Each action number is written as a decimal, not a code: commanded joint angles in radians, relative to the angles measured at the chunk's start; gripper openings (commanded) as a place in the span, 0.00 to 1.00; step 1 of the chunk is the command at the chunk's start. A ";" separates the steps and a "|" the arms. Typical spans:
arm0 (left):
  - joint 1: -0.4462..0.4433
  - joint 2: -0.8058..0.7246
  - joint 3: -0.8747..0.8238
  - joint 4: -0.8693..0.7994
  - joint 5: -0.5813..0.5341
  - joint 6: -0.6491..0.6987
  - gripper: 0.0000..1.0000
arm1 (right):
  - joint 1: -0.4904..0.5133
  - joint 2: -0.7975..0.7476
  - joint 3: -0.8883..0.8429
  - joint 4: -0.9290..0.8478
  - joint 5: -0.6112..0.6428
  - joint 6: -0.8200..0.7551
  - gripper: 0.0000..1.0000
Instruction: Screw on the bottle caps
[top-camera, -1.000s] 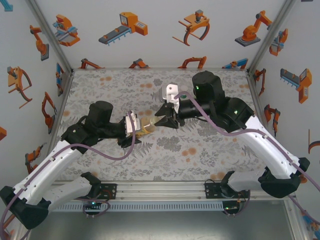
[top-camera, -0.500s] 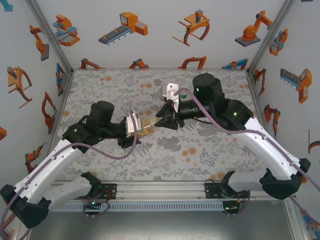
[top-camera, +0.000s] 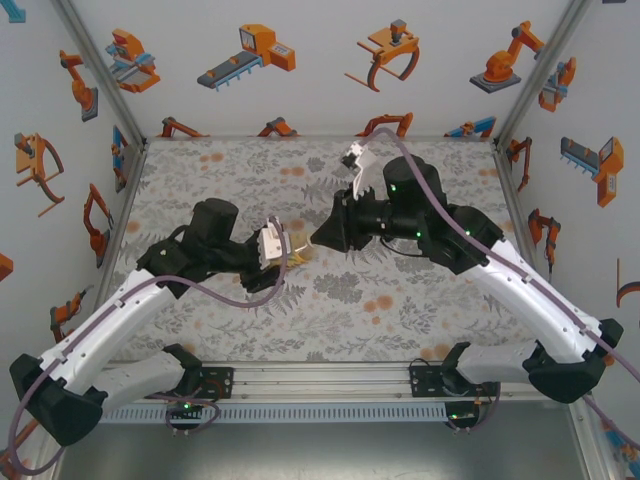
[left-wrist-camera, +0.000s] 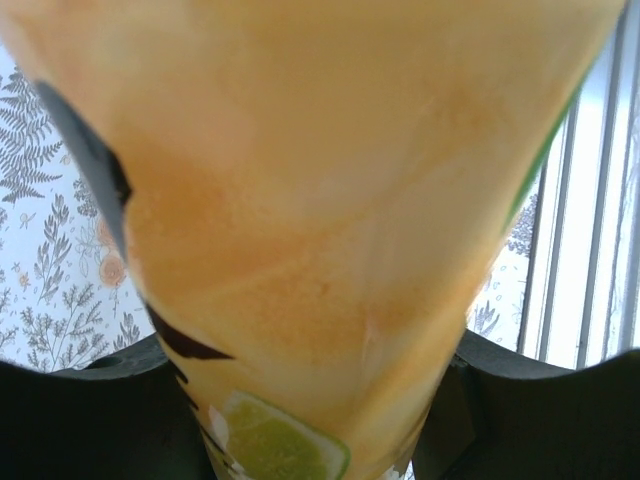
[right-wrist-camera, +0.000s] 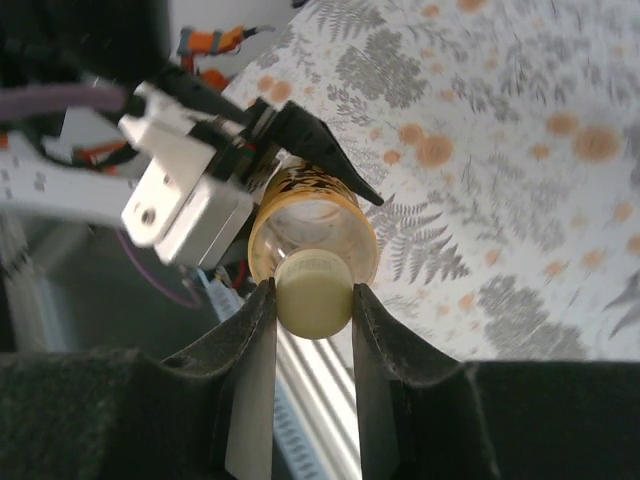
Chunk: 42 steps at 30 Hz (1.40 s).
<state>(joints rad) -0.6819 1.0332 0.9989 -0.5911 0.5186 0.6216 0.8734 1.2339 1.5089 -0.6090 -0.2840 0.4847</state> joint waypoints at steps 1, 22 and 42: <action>-0.004 0.020 0.037 0.104 -0.048 -0.033 0.10 | 0.007 0.008 -0.043 -0.108 0.117 0.527 0.02; -0.005 -0.006 0.034 0.072 0.083 0.026 0.10 | -0.036 -0.066 0.000 0.042 -0.044 -0.102 0.57; -0.014 -0.058 0.027 -0.007 0.116 0.027 0.10 | -0.034 0.055 0.163 -0.133 -0.483 -1.065 0.51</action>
<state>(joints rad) -0.6880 0.9886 1.0073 -0.5861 0.5976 0.6422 0.8345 1.2881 1.6516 -0.7319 -0.7052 -0.5049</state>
